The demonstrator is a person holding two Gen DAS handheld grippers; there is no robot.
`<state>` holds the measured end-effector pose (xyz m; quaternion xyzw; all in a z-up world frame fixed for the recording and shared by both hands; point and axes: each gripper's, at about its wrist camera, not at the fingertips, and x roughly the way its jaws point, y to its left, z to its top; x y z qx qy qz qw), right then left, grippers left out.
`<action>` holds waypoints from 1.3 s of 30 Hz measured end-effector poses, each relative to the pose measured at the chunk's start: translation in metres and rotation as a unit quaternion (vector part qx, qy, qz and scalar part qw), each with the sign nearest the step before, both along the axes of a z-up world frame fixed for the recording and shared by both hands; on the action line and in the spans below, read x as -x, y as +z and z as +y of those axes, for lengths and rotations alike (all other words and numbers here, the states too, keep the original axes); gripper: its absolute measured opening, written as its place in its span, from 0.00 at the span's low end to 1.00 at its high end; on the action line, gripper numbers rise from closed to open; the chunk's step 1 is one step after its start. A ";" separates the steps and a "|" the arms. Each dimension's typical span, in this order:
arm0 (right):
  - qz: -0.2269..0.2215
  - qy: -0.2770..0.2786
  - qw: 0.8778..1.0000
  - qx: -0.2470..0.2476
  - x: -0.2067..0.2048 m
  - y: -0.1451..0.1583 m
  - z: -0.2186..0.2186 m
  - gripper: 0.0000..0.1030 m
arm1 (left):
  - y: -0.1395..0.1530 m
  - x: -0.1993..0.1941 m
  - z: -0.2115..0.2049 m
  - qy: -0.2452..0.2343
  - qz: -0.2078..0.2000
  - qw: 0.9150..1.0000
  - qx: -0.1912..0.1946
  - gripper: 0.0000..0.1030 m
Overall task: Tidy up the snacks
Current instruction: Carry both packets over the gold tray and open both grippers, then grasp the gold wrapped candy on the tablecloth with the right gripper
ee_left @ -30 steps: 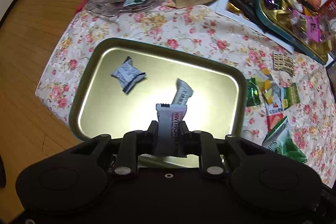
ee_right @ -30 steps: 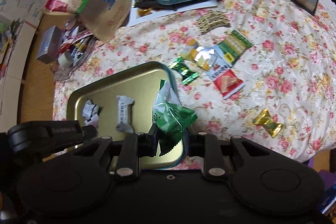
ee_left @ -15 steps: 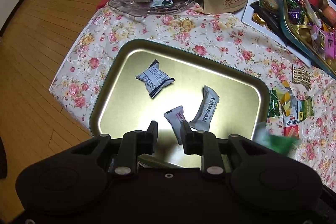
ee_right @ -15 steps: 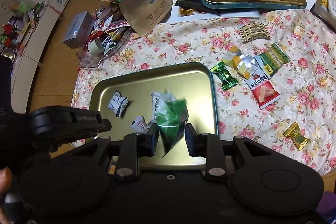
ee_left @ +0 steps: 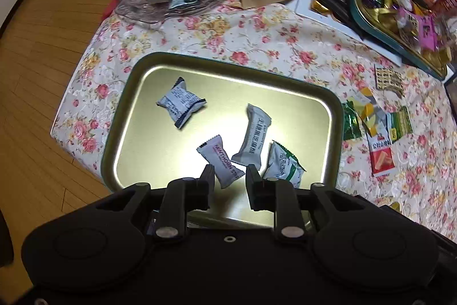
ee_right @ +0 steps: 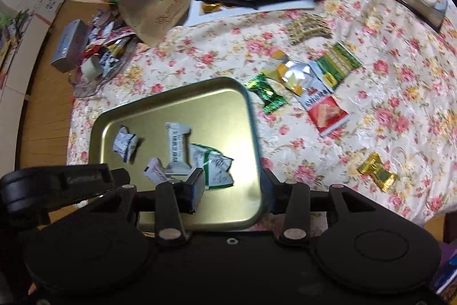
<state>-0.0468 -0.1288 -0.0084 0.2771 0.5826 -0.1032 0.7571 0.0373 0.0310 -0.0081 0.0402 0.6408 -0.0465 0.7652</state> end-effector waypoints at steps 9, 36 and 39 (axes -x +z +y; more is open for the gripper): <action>0.040 -0.054 0.998 -0.017 0.014 -0.012 -0.040 0.44 | -0.002 0.006 -0.030 -0.039 0.004 0.999 0.001 0.32; 0.126 -0.167 0.978 -0.028 0.074 -0.066 -0.141 0.44 | -0.006 0.028 -0.125 -0.111 0.030 0.993 0.027 0.32; 0.138 -0.158 0.977 -0.021 0.077 -0.078 -0.139 0.44 | -0.008 0.030 -0.134 -0.117 0.036 0.992 0.032 0.32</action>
